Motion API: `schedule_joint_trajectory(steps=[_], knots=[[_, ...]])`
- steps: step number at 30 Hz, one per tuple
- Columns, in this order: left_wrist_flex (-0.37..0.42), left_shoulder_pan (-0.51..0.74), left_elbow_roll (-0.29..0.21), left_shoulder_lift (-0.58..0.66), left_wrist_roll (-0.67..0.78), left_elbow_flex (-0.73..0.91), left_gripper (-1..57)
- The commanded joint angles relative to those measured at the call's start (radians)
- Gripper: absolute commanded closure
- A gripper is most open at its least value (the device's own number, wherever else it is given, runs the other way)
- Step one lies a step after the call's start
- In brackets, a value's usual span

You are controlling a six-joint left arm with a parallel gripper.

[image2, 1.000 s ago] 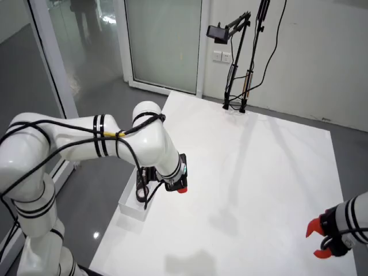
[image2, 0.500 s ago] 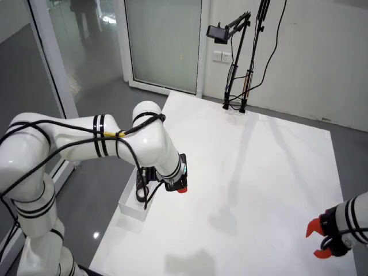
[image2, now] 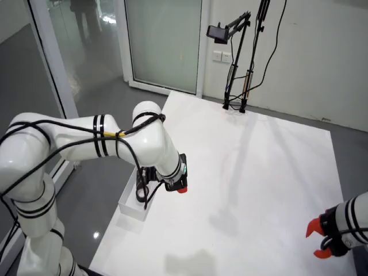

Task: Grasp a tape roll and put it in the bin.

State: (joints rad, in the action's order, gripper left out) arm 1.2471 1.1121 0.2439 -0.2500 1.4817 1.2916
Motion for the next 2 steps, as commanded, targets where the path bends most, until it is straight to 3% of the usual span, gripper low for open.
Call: schedule_joint_trajectory(steps=[1,2], knots=[[0.0,0.0,0.0,0.0,0.0,0.0,57.0],[0.0,0.0,0.0,0.0,0.0,0.0,57.0]])
